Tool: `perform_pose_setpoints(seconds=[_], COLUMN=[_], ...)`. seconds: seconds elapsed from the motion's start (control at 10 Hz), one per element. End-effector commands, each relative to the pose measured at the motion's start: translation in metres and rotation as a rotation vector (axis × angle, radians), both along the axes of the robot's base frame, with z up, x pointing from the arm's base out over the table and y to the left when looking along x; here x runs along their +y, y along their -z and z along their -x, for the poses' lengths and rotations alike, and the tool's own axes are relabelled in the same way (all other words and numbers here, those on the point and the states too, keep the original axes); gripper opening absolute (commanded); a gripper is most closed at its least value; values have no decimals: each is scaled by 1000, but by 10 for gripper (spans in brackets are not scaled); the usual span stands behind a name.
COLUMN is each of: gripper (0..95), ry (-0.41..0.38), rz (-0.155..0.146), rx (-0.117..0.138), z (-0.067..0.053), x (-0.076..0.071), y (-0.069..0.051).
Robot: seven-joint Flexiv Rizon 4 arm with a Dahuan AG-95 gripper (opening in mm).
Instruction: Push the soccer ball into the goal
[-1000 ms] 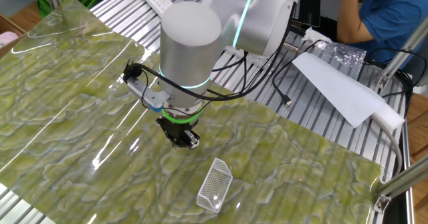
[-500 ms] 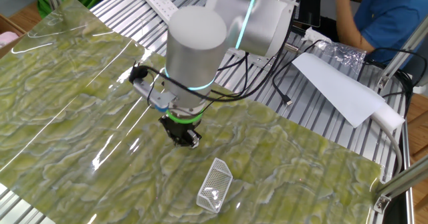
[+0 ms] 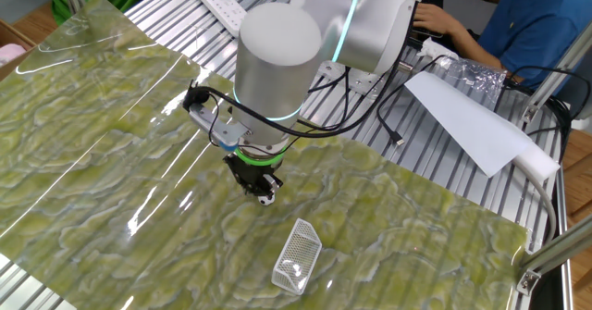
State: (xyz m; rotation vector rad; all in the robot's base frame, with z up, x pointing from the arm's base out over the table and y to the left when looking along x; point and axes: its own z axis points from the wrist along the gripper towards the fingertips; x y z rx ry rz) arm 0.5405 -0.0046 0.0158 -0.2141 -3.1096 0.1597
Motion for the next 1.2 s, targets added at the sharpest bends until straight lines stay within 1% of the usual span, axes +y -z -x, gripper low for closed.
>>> perform_pose_setpoints(seconds=[0.1,0.4,0.5,0.8,0.9,1.2], gripper=[0,0,0,0,0,0], ry=[0,10,19,40,35,34], rz=[-3,-4,-12,-65,-60,-65], rx=[3,2,-1,1,2,4], z=[4,12,17,17,17,17], x=[0,2,4,4,4,4], y=[1,7,10,10,10,10])
